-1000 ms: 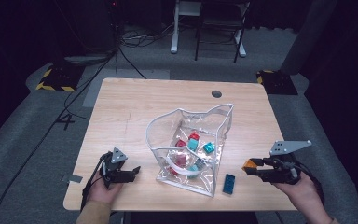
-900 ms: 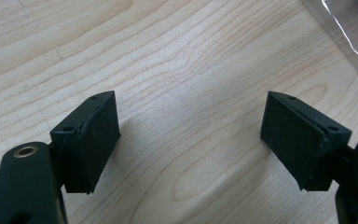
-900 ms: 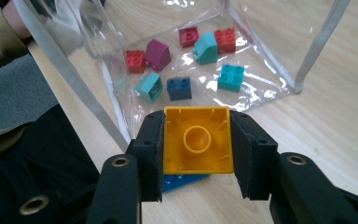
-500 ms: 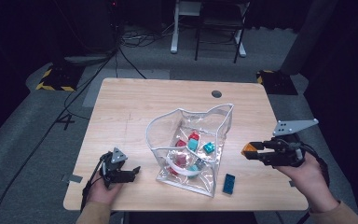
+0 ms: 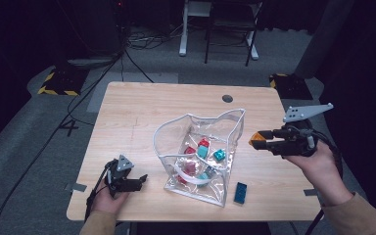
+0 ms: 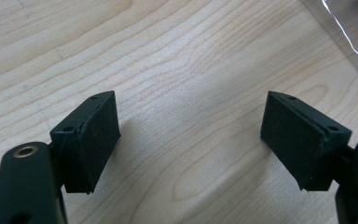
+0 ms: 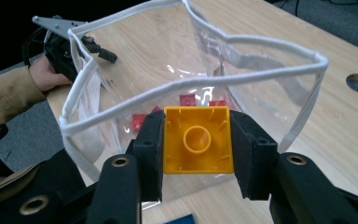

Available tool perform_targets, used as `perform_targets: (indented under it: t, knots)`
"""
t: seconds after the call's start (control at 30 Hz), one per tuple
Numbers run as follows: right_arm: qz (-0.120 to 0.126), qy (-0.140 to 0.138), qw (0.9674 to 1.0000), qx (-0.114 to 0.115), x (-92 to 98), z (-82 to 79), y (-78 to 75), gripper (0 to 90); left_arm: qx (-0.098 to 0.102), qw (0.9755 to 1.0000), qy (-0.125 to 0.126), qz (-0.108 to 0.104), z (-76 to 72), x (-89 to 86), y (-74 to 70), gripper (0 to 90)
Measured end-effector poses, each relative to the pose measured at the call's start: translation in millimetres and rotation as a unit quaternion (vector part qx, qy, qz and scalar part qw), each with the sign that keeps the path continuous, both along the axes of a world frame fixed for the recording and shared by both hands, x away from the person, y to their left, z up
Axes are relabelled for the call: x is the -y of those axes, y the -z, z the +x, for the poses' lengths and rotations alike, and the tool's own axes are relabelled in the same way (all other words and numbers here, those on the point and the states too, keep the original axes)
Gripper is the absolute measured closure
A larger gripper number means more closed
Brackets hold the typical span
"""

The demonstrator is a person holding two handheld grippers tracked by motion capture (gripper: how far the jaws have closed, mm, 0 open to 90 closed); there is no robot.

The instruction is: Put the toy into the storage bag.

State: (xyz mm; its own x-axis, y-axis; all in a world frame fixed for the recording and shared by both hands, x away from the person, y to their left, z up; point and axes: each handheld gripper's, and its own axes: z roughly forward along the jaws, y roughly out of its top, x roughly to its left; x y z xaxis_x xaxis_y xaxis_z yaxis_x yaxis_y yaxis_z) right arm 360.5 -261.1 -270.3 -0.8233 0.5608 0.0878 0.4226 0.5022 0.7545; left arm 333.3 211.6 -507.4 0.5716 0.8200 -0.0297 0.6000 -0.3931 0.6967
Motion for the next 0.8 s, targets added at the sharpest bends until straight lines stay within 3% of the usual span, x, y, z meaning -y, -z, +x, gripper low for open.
perform_targets:
  t: [0.5,0.8]
  knots:
    - [-0.016,-0.027,0.9994,0.014,-47.4,31.2,-28.3,58.5,0.001,1.0000,0.000,0.001,0.2,-0.4,-0.1,20.0]
    - [-0.033,-0.045,0.9984,0.006,-78.5,47.9,-29.2,58.5,0.000,1.0000,-0.001,0.001,0.1,-0.4,-0.1,20.0]
